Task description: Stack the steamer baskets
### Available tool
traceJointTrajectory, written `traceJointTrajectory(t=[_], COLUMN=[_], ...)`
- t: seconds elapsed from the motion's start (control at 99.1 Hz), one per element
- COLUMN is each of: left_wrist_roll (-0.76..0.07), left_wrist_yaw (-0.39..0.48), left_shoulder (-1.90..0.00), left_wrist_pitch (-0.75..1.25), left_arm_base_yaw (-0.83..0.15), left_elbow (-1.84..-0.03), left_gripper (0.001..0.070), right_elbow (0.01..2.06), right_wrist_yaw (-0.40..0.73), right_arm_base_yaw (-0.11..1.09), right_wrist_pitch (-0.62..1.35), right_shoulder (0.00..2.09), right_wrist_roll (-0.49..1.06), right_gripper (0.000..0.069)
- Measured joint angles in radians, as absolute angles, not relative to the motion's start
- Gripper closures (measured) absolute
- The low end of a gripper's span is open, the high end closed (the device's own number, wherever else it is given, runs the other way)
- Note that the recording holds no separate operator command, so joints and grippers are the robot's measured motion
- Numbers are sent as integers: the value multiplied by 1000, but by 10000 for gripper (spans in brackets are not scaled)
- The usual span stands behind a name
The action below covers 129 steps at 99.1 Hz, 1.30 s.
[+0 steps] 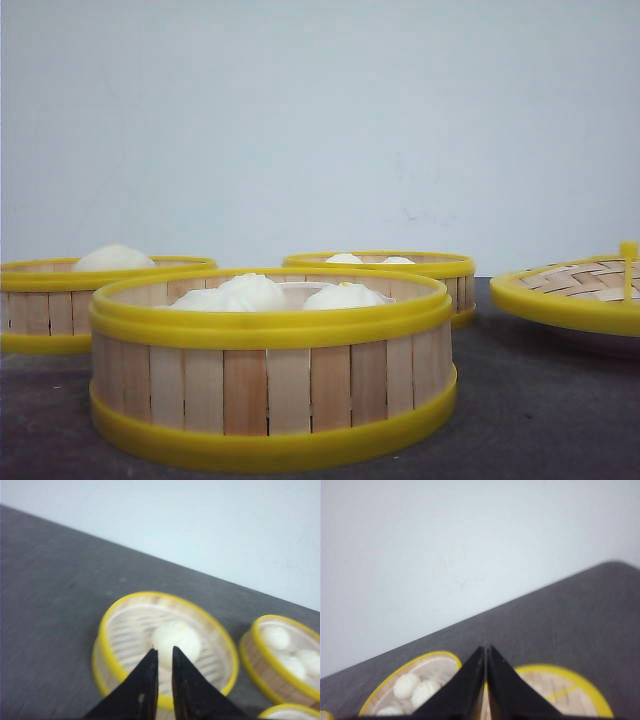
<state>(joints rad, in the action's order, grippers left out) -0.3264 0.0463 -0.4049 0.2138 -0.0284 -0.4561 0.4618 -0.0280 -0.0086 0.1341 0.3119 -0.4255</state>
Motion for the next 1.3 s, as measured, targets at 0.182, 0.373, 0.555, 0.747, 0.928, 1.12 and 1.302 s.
traceJointTrajectory(t=[0.182, 0.373, 0.555, 0.747, 0.928, 1.12, 1.302], left_wrist_roll=[-264, -210, -183, -183, -183, -183, -191], left_wrist_yaw=[83, 85, 87, 129, 131, 132, 135], left_shoulder=[-614, -652, -655, -655, -655, -655, -655], left_wrist_pitch=[296, 307, 310, 310, 310, 310, 310], left_arm_base_yaw=[-31, -50, -60, -94, -157, -230, -292], left_elbow=[-698, -735, -735, -735, -735, -735, -735], left_gripper=[686, 416, 174, 163, 162, 162, 162], right_elbow=[795, 908, 917, 1016, 1172, 1368, 1488], right_wrist_yaw=[-42, -87, -135, -185, -184, -155, -100], right_arm_base_yaw=[-9, 18, 69, 126, 199, 228, 235], right_wrist_pitch=[344, 464, 447, 422, 475, 565, 588], right_shoulder=[536, 653, 701, 842, 1089, 1379, 1626], right_wrist_roll=[-246, -159, -175, -199, -202, -186, -181], right_gripper=[687, 537, 229, 222, 227, 238, 246])
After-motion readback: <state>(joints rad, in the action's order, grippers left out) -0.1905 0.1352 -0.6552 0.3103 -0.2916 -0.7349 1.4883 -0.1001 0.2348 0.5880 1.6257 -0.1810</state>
